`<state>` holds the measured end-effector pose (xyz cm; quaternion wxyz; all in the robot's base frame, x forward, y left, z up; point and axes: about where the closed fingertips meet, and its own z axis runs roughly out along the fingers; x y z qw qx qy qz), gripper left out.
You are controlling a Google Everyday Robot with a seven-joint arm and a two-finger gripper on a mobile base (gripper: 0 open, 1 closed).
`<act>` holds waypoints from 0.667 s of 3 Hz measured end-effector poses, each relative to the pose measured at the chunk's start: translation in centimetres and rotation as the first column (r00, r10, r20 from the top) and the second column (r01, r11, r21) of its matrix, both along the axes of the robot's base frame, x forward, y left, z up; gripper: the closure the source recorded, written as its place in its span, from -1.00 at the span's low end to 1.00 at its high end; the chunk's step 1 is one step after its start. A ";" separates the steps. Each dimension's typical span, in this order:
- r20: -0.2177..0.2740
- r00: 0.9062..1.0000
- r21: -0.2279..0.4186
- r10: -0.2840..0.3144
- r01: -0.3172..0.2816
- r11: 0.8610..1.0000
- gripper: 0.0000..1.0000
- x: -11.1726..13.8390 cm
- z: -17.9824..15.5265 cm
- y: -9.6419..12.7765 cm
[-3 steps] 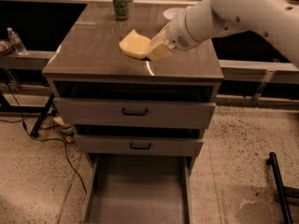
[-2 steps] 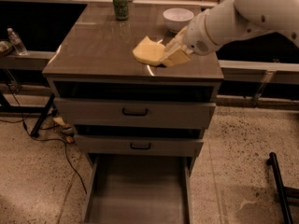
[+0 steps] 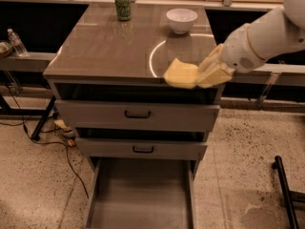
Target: Place sponge into bottom drawer
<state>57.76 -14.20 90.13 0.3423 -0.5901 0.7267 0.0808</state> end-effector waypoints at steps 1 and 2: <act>-0.084 0.996 -0.055 0.036 -0.040 0.998 1.00 -2.6 -2.9 -3.4; -0.084 0.996 -0.055 0.036 -0.041 0.998 1.00 -2.6 -2.9 -3.4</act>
Offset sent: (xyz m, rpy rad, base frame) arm -0.0216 -0.0314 -0.0249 -0.0482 0.0684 0.0272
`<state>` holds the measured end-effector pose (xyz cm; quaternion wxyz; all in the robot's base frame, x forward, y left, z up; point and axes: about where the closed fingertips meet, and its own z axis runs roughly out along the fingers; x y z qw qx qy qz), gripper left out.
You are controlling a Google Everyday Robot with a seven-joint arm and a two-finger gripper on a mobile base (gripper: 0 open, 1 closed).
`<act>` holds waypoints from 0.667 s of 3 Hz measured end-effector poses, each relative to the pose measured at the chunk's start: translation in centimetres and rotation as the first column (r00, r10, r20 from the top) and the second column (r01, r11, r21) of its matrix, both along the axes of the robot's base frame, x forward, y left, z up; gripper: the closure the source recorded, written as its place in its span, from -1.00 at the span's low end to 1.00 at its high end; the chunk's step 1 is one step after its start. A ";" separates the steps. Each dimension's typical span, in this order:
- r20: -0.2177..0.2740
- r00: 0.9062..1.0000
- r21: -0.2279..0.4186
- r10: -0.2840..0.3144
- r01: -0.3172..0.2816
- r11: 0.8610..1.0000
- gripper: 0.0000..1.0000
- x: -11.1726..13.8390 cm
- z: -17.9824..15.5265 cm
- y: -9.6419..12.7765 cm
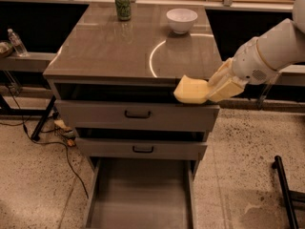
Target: Place sponge into bottom drawer
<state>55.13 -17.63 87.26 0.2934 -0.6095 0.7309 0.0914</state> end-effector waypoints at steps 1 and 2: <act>-0.074 0.995 -0.056 0.067 -0.072 0.996 1.00 -1.7 -4.9 -1.2; -0.151 0.981 -0.093 0.126 -0.141 0.986 1.00 -4.0 -10.7 -3.4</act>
Offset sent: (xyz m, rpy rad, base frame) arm -0.0540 -0.0472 -0.1335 -0.1562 0.1889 0.1849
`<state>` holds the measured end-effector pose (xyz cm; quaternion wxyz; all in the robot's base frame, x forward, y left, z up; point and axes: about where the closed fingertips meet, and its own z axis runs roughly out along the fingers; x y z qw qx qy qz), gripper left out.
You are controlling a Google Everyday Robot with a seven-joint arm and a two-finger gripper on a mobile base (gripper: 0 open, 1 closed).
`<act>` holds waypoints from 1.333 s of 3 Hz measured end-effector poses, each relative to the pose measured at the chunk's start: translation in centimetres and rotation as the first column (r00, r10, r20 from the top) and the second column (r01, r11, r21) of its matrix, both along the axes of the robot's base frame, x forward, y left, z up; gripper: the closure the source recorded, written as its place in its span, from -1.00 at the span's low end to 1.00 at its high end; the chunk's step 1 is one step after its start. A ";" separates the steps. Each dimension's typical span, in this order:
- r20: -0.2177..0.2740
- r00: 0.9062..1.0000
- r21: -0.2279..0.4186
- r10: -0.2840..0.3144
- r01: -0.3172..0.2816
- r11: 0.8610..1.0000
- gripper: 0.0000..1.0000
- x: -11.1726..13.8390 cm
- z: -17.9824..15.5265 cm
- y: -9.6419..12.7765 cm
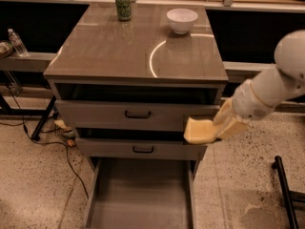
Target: Place sponge into bottom drawer
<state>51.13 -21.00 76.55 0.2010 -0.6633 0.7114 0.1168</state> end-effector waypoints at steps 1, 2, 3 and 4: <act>-0.057 0.998 0.021 0.006 -0.005 1.000 1.00 -2.0 -7.6 -2.9; -0.069 0.998 0.045 -0.005 0.008 0.999 1.00 -2.5 -11.3 -3.7; -0.069 0.998 0.051 -0.004 0.008 0.999 1.00 -2.5 -11.9 -3.5; -0.069 0.997 0.114 0.024 -0.016 0.993 1.00 -3.0 -18.8 -1.1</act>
Offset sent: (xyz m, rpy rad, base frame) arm -0.0295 -0.0481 -0.1473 0.0676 0.0737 -0.0179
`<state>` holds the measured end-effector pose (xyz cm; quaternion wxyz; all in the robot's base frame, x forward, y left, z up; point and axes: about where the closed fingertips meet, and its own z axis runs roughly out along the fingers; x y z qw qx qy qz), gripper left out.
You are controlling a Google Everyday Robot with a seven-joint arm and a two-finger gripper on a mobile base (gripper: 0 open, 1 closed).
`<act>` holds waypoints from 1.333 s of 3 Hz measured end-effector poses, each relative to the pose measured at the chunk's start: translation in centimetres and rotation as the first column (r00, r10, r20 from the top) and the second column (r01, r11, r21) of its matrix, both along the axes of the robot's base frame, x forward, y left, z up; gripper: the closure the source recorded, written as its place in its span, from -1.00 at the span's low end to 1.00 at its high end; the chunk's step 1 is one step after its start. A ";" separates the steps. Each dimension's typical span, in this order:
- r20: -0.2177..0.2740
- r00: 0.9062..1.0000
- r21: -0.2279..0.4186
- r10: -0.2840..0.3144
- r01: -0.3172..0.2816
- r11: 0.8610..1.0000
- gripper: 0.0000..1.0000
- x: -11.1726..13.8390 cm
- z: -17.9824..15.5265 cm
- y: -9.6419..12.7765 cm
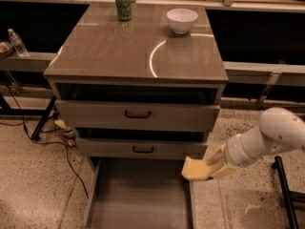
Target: Place sponge into bottom drawer
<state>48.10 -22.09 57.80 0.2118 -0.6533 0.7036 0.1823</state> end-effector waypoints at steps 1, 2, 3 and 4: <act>0.004 1.000 0.058 0.029 -0.029 0.998 1.00 0.2 -6.6 1.7; 0.012 1.000 0.117 0.026 -0.027 0.993 1.00 0.8 -10.6 2.9; -0.003 1.000 0.197 0.013 -0.012 0.980 1.00 0.7 -15.3 5.3; 0.011 1.000 0.207 0.012 -0.014 0.978 1.00 0.6 -15.8 5.5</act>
Offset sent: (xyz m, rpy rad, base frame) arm 0.0158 0.0401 -0.1492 0.1842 -0.0250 0.0180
